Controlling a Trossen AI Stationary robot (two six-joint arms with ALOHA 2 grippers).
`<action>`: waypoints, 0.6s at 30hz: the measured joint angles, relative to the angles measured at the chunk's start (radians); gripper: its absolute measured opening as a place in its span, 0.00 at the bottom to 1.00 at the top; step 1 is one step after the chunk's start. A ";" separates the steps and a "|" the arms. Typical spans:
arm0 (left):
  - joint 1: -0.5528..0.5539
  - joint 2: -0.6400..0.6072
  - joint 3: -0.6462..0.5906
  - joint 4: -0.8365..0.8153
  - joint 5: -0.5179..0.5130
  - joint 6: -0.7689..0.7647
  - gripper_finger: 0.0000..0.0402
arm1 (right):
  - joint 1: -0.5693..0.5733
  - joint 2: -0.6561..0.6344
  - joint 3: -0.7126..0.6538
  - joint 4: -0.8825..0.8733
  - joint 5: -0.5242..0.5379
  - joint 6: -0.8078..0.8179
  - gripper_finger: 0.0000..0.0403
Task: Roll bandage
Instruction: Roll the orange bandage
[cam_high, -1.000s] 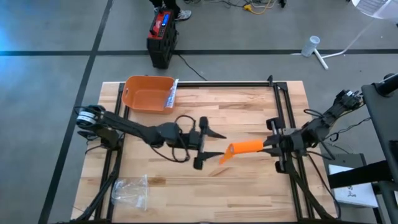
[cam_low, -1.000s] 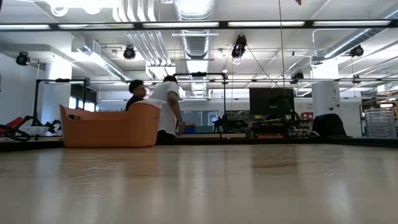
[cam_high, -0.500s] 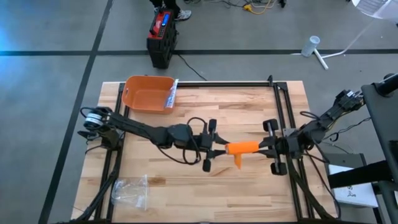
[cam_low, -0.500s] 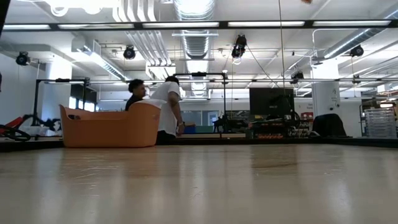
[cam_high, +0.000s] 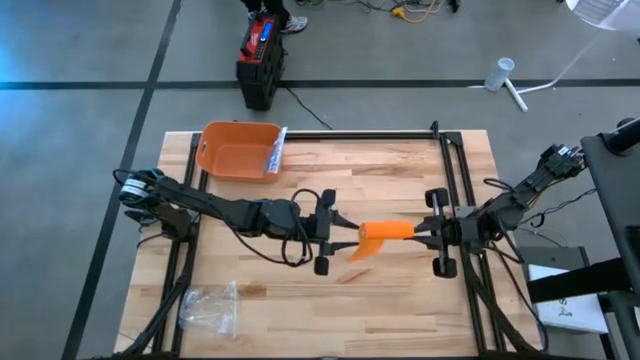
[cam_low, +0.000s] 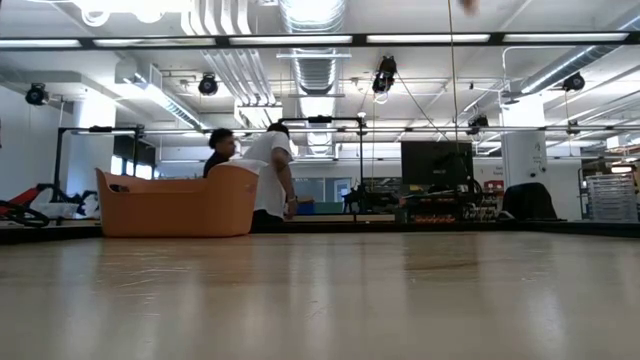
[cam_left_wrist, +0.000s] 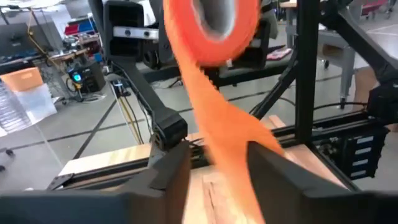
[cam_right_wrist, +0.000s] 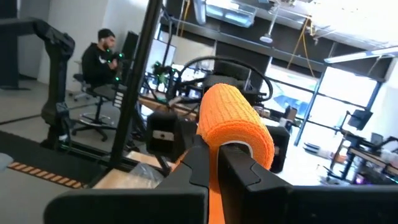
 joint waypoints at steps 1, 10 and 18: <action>0.000 0.000 0.000 0.000 0.001 -0.004 0.40 | -0.001 0.000 0.000 -0.005 0.004 0.000 0.01; 0.011 -0.003 0.000 0.015 -0.052 -0.067 0.74 | -0.001 0.001 0.000 -0.021 0.011 0.001 0.01; 0.034 0.028 0.000 0.095 0.006 -0.104 0.79 | -0.001 0.011 0.000 -0.018 -0.012 0.018 0.01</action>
